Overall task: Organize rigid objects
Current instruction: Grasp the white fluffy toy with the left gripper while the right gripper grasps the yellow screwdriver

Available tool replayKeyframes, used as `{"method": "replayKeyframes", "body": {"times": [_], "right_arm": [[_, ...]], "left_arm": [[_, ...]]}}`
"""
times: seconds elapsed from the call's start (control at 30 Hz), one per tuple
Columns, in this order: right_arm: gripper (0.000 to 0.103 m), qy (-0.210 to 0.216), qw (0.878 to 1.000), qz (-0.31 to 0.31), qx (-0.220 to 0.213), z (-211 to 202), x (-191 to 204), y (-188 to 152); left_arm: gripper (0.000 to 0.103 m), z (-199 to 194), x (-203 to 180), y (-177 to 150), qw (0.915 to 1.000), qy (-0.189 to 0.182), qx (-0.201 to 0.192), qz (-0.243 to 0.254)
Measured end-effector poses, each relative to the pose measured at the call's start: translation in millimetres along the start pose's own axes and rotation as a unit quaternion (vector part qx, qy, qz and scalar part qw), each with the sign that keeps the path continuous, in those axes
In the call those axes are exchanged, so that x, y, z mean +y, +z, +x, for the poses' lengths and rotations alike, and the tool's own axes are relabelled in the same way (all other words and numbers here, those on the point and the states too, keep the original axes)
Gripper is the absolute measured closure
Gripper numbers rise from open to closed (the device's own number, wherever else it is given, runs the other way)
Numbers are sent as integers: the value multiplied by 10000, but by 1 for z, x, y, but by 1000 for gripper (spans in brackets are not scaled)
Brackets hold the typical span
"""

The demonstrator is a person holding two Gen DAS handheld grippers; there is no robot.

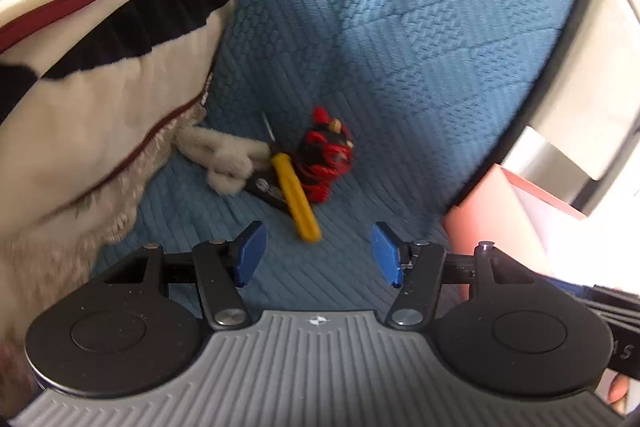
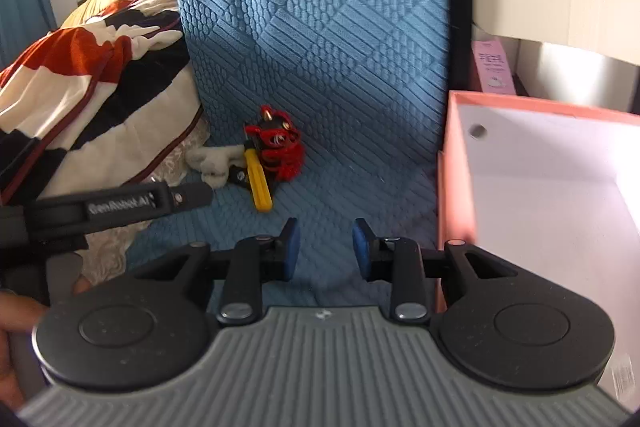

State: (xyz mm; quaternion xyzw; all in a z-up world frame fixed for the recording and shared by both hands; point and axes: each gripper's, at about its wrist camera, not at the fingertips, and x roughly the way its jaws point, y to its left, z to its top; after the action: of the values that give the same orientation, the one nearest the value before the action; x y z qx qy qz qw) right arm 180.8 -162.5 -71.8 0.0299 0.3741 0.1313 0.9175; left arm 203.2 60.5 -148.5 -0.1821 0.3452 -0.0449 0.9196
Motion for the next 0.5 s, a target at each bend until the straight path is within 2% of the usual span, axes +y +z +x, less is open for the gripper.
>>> {"method": "replayKeyframes", "body": {"times": [0.27, 0.5], "right_arm": [[71, 393, 9985, -172, 351, 59, 19, 22], [71, 434, 9964, -403, 608, 102, 35, 27]], "left_arm": [[39, 46, 26, 29, 9994, 331, 133, -8], [39, 83, 33, 40, 9981, 469, 344, 224]]}}
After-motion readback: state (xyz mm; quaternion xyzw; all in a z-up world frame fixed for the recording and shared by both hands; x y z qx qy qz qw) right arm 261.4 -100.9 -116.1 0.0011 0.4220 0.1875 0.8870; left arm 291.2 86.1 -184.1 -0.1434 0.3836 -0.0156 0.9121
